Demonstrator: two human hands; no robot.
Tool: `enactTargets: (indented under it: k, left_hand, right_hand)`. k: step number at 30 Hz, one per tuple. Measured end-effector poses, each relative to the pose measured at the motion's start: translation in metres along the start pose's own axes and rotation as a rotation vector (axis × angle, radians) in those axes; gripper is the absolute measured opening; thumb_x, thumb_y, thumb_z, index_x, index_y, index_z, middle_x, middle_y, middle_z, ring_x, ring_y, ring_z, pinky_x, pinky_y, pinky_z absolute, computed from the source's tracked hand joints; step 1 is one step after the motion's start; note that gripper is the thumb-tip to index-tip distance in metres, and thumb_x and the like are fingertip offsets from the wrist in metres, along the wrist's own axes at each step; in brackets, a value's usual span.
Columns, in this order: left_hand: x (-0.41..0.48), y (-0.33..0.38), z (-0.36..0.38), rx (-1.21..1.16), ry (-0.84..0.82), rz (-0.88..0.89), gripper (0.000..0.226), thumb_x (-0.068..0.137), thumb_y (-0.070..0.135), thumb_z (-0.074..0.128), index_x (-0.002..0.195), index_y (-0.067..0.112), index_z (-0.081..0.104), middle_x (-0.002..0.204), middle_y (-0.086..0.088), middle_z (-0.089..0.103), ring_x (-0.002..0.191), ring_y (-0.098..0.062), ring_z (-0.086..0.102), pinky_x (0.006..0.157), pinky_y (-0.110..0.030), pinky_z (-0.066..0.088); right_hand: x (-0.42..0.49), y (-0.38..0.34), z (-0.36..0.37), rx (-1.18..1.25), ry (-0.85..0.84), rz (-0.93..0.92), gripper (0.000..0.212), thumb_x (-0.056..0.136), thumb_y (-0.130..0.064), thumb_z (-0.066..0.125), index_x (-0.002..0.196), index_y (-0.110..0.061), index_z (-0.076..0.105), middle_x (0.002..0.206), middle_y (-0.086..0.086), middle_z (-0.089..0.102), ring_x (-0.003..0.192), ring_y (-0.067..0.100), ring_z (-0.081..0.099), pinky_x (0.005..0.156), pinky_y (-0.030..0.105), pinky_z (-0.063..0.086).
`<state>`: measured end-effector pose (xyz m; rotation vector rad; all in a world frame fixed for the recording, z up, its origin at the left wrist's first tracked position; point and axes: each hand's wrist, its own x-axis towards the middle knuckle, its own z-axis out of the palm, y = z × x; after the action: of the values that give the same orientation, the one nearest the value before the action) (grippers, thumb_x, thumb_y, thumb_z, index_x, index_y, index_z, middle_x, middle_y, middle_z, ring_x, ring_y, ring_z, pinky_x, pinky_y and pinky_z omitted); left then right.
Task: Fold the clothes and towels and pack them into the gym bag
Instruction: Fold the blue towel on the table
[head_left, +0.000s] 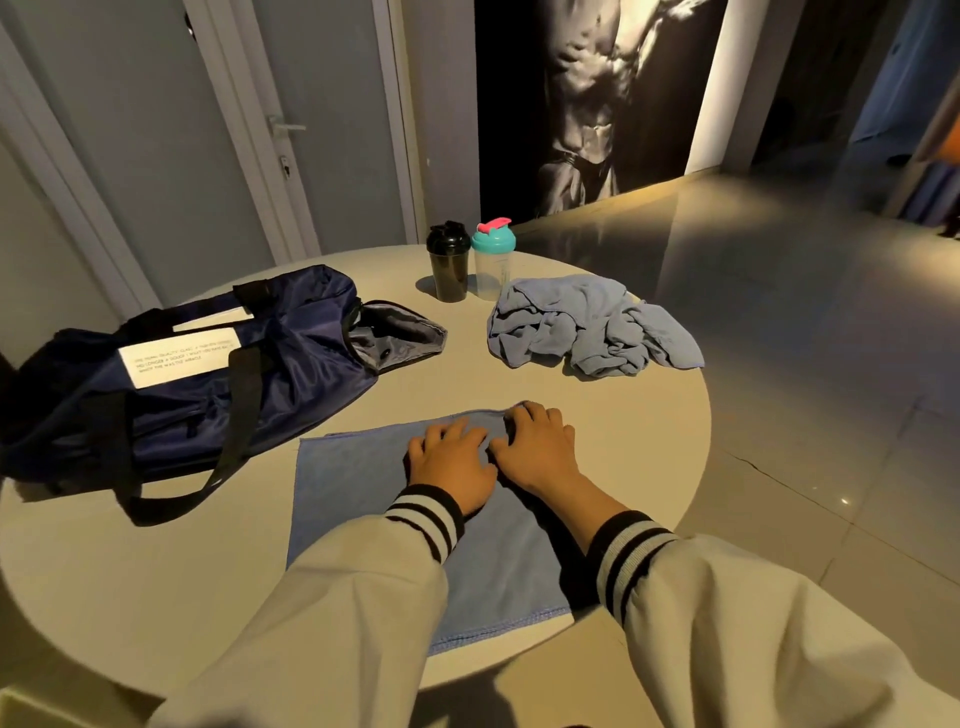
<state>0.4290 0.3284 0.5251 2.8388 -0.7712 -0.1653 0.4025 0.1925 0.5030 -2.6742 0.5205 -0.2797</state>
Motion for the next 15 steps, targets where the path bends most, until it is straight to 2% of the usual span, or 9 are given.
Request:
enactTargets:
  k: [3, 7, 11, 15]
  left_hand:
    - [0.008, 0.018, 0.005, -0.137, -0.027, 0.045, 0.054, 0.1, 0.022, 0.041, 0.152, 0.035, 0.033, 0.164, 0.008, 0.021, 0.149, -0.02, 0.015, 0.118, -0.039, 0.011]
    - [0.009, 0.014, 0.019, -0.089, 0.0, 0.054, 0.05, 0.105, 0.036, 0.028, 0.155, 0.035, 0.027, 0.165, 0.01, 0.018, 0.148, -0.016, 0.015, 0.118, -0.037, 0.009]
    - [0.005, 0.015, 0.026, -0.075, 0.04, 0.081, 0.053, 0.104, 0.046, 0.029, 0.156, 0.035, 0.027, 0.164, 0.01, 0.019, 0.148, -0.016, 0.015, 0.119, -0.037, 0.007]
    - [0.006, 0.015, 0.027, -0.071, 0.055, 0.089, 0.053, 0.104, 0.046, 0.03, 0.155, 0.035, 0.028, 0.164, 0.01, 0.02, 0.147, -0.016, 0.016, 0.118, -0.036, 0.006]
  right_hand:
    - [-0.001, 0.009, -0.007, 0.054, -0.008, 0.026, 0.047, 0.093, -0.038, 0.051, 0.135, -0.018, 0.054, 0.147, 0.008, 0.04, 0.126, 0.033, 0.036, 0.1, 0.04, 0.034]
    - [0.003, 0.03, -0.016, 0.069, 0.078, 0.079, 0.038, 0.099, -0.03, 0.048, 0.133, -0.017, 0.058, 0.143, 0.012, 0.039, 0.124, 0.035, 0.037, 0.099, 0.039, 0.036]
    - [0.009, 0.038, -0.015, -0.012, 0.049, 0.069, 0.039, 0.104, -0.026, 0.039, 0.141, -0.019, 0.052, 0.14, 0.009, 0.051, 0.124, 0.032, 0.039, 0.093, 0.04, 0.035]
    - [0.018, 0.035, -0.012, 0.079, 0.048, 0.056, 0.033, 0.103, -0.016, 0.041, 0.131, -0.01, 0.057, 0.134, 0.011, 0.057, 0.119, 0.034, 0.045, 0.087, 0.039, 0.036]
